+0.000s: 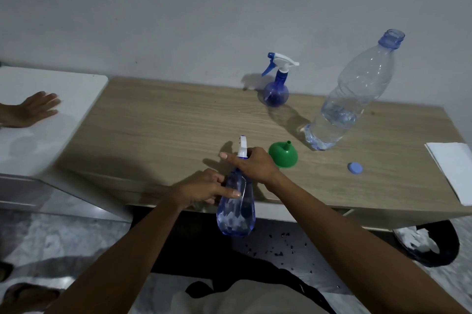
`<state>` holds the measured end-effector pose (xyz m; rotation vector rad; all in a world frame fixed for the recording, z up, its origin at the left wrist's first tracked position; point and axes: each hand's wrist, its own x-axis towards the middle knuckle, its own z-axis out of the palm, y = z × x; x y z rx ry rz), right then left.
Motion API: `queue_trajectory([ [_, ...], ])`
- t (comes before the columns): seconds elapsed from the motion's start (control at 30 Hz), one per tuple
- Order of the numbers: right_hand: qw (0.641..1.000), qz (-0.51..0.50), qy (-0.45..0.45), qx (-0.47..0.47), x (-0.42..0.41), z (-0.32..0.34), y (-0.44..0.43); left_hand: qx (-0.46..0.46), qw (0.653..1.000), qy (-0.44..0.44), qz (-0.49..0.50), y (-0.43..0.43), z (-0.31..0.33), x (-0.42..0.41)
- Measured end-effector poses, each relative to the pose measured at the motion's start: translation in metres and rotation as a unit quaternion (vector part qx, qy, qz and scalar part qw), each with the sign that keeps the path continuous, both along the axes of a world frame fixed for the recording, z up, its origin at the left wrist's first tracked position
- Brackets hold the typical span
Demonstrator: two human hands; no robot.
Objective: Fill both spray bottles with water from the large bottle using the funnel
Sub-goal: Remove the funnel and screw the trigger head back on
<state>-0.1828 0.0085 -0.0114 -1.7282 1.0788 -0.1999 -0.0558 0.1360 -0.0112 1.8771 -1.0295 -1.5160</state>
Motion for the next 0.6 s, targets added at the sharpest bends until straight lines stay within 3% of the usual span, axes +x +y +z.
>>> queue_trajectory([
  [0.23, 0.989, -0.096, -0.066, -0.093, -0.007, 0.025, -0.011, -0.108, 0.991, 0.001, 0.074, -0.016, 0.017, -0.013],
  [0.43, 0.962, -0.08, -0.195, -0.174, 0.006, 0.078, -0.042, -0.238, 0.961, -0.075, 0.115, -0.049, 0.05, -0.007],
  [0.6, 0.949, -0.063, -0.27, -0.149, 0.03, 0.108, -0.079, -0.294, 0.944, -0.088, 0.125, -0.09, 0.069, 0.016],
])
